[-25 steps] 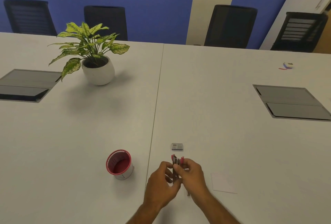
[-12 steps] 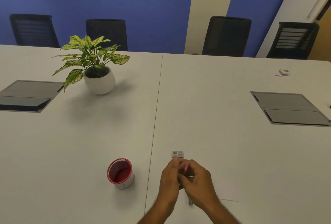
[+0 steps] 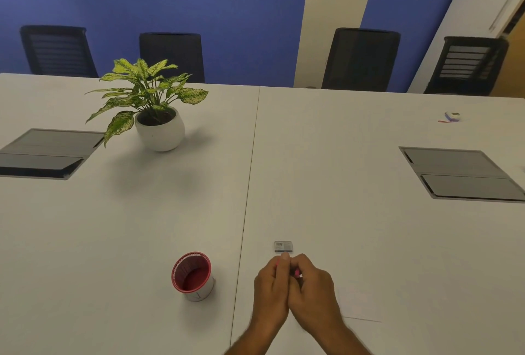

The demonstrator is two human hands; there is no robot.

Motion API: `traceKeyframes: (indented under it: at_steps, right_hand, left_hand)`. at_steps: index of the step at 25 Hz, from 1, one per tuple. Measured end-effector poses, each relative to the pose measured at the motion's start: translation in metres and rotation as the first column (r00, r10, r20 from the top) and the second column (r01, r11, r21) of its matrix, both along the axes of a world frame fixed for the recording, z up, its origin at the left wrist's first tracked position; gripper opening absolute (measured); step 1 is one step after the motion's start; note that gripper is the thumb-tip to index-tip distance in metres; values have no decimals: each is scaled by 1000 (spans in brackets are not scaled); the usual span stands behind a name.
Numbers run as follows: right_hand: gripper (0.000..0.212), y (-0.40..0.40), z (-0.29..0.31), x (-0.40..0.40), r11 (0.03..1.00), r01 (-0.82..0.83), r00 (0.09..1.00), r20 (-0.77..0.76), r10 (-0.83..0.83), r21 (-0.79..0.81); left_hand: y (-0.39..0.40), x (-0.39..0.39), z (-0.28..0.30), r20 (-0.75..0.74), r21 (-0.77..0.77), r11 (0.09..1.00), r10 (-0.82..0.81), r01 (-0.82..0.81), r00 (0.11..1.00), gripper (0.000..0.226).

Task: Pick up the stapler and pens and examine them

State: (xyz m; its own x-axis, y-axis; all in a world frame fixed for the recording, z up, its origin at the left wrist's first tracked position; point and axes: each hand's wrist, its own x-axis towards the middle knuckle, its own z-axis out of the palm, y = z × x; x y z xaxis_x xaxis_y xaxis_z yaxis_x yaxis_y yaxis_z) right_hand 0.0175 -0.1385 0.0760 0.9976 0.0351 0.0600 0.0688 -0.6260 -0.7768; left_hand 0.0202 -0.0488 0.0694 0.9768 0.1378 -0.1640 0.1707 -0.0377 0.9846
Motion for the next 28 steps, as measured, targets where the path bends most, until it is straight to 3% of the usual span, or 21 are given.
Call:
traceKeyframes:
  at_steps: [8, 11, 15, 20, 23, 28]
  right_hand:
    - [24, 1, 2, 0, 999, -15, 997, 77, 11, 49]
    - [12, -8, 3, 2, 981, 60, 998, 20, -65, 185]
    - [13, -11, 9, 3, 963, 71, 997, -7, -71, 260]
    - [25, -15, 11, 7, 899, 161, 987, -85, -139, 408]
    - [32, -21, 11, 10, 760, 290, 957, -185, -224, 581]
    - [33, -34, 22, 24, 347, 491, 868, -414, -274, 799]
  left_hand:
    - [-4, 5, 3, 1, -58, 994, 96, -96, 995, 47]
    - [6, 12, 10, -195, -229, 945, 190, -233, 962, 50]
    - [12, 15, 13, -230, -286, 925, 188, -251, 955, 50]
    - [13, 16, 13, -336, -439, 825, 216, -356, 917, 51]
    - [13, 15, 11, -397, -423, 810, 238, -407, 887, 50]
    - [22, 8, 8, -517, -550, 696, 150, -462, 843, 26]
